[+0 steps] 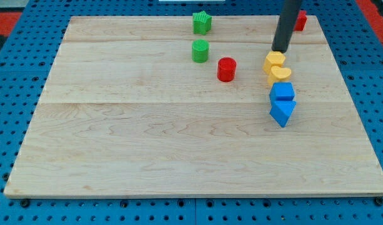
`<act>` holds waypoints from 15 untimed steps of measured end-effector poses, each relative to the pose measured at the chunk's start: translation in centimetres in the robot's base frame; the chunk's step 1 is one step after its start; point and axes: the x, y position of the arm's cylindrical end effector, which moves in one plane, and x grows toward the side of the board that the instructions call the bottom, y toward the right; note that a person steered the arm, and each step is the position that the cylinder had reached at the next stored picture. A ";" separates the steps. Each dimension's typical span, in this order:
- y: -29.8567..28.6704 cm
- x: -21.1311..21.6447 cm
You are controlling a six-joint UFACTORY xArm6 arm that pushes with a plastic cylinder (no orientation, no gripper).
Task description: Push the hexagon to the left center
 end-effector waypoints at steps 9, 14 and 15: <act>-8.2 3.5; -4.5 13.8; -7.6 15.5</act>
